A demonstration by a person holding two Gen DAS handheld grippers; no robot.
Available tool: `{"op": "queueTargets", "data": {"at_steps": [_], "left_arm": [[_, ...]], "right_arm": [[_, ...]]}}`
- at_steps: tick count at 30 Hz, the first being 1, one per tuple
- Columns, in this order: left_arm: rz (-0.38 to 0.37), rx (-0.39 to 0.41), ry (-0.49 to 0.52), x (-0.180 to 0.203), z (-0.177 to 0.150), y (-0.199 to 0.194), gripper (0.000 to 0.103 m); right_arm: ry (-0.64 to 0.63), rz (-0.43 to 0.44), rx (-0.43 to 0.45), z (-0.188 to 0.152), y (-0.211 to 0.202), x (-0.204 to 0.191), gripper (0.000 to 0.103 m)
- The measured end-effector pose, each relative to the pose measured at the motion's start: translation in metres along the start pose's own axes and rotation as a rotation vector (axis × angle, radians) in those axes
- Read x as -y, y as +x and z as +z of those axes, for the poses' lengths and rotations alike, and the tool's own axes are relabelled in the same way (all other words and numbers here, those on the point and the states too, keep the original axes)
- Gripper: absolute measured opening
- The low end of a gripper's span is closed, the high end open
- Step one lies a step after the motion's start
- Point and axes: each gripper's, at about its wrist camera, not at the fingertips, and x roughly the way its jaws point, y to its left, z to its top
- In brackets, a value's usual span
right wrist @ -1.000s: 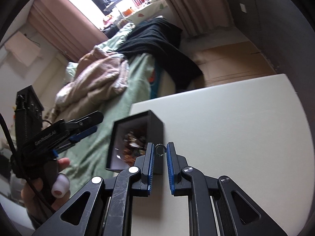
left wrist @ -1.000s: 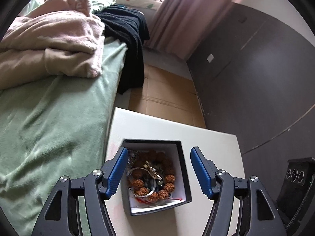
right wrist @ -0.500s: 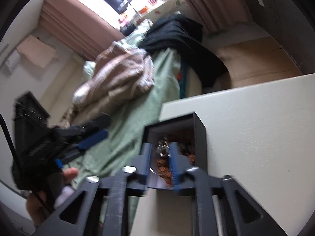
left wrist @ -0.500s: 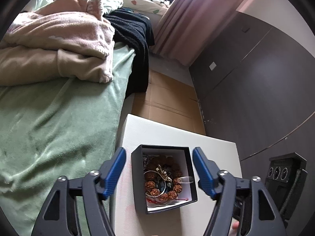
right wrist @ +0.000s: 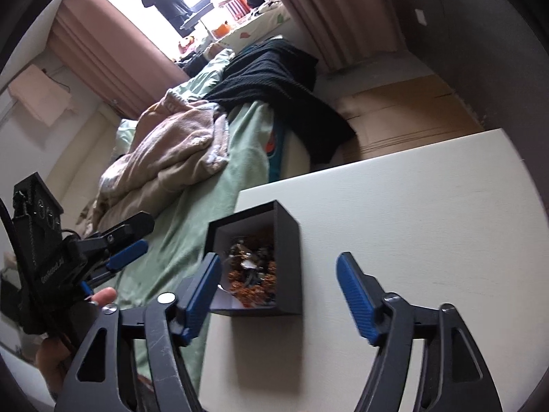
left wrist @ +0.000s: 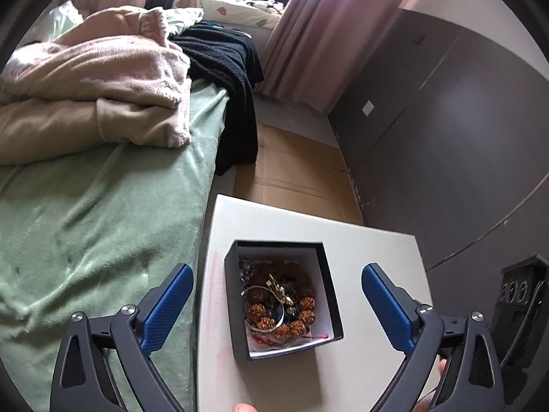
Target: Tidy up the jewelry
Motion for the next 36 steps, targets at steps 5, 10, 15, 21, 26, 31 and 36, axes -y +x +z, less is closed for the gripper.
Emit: {"op": "queueTargets", "data": {"at_steps": [5, 10, 15, 21, 26, 31, 36], "left_arm": [[0.026, 0.008, 0.05, 0.015, -0.011, -0.002, 0.099], [0.073, 0.033, 0.112, 0.029, -0.022, -0.007, 0.099], [0.109, 0.06, 0.156, 0.038, -0.029, -0.013, 0.1], [0.131, 0.099, 0.218, 0.053, -0.038, -0.026, 0.1], [0.126, 0.129, 0.267, 0.064, -0.045, -0.035, 0.1], [0.101, 0.148, 0.321, 0.073, -0.053, -0.044, 0.1], [0.084, 0.17, 0.355, 0.079, -0.059, -0.052, 0.1]], "right_arm": [[0.017, -0.024, 0.002, -0.005, -0.011, 0.011, 0.093], [0.014, -0.067, 0.018, -0.011, -0.024, 0.017, 0.097], [0.021, -0.115, 0.039, -0.014, -0.037, 0.028, 0.103], [0.008, -0.17, 0.066, -0.019, -0.057, 0.036, 0.103], [-0.01, -0.19, 0.095, -0.021, -0.075, 0.039, 0.103], [-0.067, -0.208, 0.113, -0.025, -0.09, 0.036, 0.103], [-0.106, -0.22, 0.133, -0.028, -0.099, 0.032, 0.103]]}}
